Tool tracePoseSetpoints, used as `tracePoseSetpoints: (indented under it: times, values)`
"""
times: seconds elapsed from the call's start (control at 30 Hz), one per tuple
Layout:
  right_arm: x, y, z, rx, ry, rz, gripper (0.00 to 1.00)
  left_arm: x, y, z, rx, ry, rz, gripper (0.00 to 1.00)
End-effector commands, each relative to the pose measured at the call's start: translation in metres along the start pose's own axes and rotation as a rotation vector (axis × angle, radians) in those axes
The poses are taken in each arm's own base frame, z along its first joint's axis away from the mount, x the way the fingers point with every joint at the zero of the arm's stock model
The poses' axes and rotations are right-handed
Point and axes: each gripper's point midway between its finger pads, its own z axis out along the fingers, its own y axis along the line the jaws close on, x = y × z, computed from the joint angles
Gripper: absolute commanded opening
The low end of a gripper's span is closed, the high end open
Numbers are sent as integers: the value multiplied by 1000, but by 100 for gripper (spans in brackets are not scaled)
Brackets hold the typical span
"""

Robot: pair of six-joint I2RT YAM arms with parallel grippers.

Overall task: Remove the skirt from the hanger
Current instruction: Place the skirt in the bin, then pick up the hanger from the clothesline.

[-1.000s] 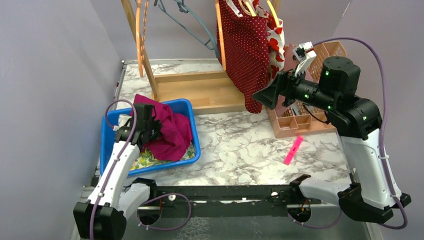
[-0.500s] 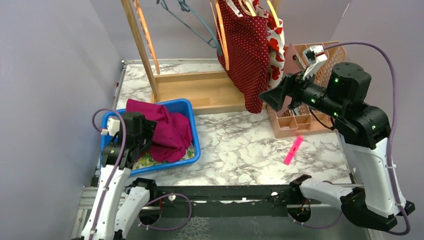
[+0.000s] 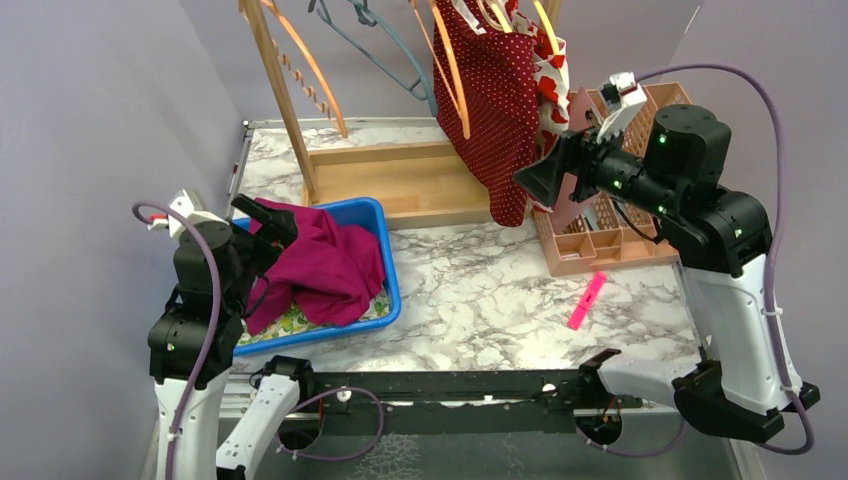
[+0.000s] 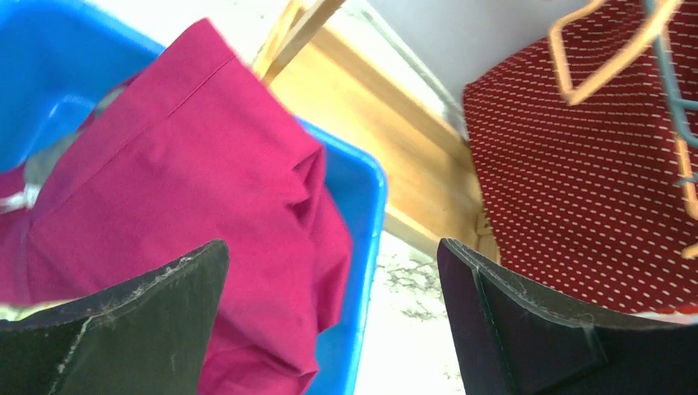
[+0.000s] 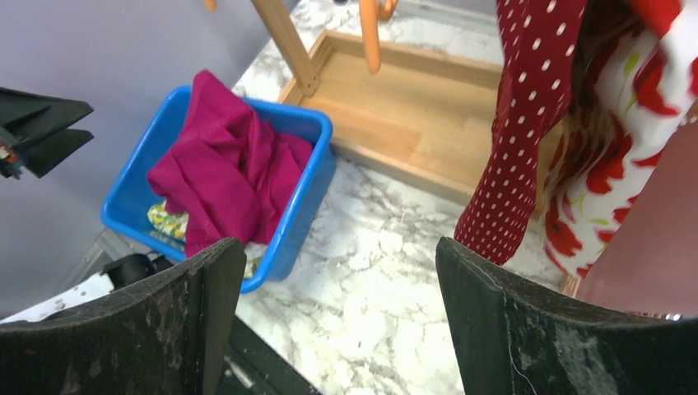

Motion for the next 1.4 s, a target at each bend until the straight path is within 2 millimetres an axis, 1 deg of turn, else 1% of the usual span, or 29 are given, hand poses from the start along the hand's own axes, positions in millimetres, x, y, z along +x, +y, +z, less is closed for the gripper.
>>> tracePoseSetpoints:
  times: [0.0,0.1,0.17,0.23,0.3,0.37,0.5,0.53,0.6,0.67,0.83,1.07,1.27,1.3,1.37]
  values:
    - [-33,-12,-2,86,-80,-56,91,-34,-56,-4,201,-60,181,99]
    - [-59,-23,7,160,-133,-57,93,-44,-91,-2,321,-60,225,99]
    - [-76,-28,18,185,-162,-57,92,-46,-103,2,358,-60,246,99]
    - [-94,-28,29,187,-195,-62,88,-46,-110,5,383,-59,268,99]
    - [-110,-25,41,167,-235,-83,82,-45,-114,6,406,-54,286,99]
    - [-121,-27,52,165,-268,-103,79,-43,-119,6,433,-43,293,99]
    - [-135,-34,73,185,-309,-139,74,-32,-125,6,483,3,276,99]
    - [-136,-36,79,188,-310,-149,73,-29,-127,5,497,15,269,99]
    - [-135,-46,94,224,-296,-154,73,-24,-129,5,517,36,253,99]
    - [-135,-56,101,266,-288,-155,73,-23,-132,1,536,42,247,99]
    - [-130,-69,117,298,-269,-170,73,-25,-132,-6,554,27,267,98]
    - [-119,-96,138,358,-225,-175,70,-18,-135,-2,573,62,298,98]
    - [-107,-97,165,302,-194,-176,68,-17,-137,1,581,67,325,97]
    - [-106,-98,170,300,-189,-177,67,-18,-137,1,583,64,329,98]
    - [-105,-99,177,291,-185,-178,59,-18,-138,-1,588,61,339,97]
